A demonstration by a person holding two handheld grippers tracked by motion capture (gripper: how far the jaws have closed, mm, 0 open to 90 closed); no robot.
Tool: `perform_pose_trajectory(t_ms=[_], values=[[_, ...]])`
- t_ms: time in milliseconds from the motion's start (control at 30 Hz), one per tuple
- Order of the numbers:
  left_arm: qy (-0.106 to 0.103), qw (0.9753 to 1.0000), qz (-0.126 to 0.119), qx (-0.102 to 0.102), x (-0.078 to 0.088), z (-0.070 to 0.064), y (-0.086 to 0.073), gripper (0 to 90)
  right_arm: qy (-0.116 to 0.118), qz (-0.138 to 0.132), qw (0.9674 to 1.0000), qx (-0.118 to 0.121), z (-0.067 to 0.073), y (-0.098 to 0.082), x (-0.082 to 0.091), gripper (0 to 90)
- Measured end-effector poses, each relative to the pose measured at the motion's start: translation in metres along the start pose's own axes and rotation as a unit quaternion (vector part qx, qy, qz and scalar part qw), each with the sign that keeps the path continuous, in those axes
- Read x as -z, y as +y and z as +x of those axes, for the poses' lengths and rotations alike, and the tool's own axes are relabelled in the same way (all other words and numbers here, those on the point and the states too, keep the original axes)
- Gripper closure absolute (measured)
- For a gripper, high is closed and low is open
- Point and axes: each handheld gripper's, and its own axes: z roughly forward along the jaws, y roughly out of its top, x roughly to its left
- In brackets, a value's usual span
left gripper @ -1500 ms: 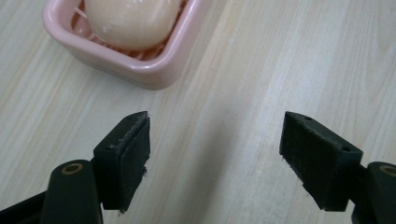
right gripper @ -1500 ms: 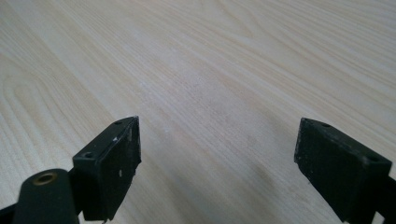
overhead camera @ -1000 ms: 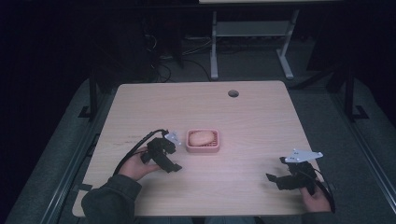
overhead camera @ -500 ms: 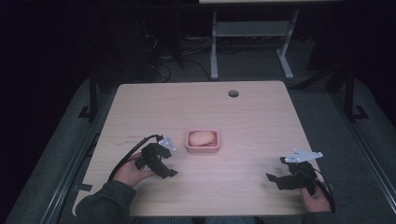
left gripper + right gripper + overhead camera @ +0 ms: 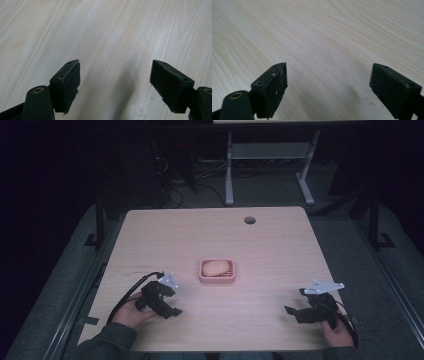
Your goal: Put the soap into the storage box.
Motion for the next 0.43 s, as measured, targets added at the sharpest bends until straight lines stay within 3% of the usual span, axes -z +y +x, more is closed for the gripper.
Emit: perform_pose_trajectory(t_ms=[433], values=[[0.003, 0.9999, -0.009, 0.01, 0.005, -0.012, -0.024, 23.6, -0.001, 0.0, 1.0, -0.002, 0.0, 0.0, 0.001, 14.1]])
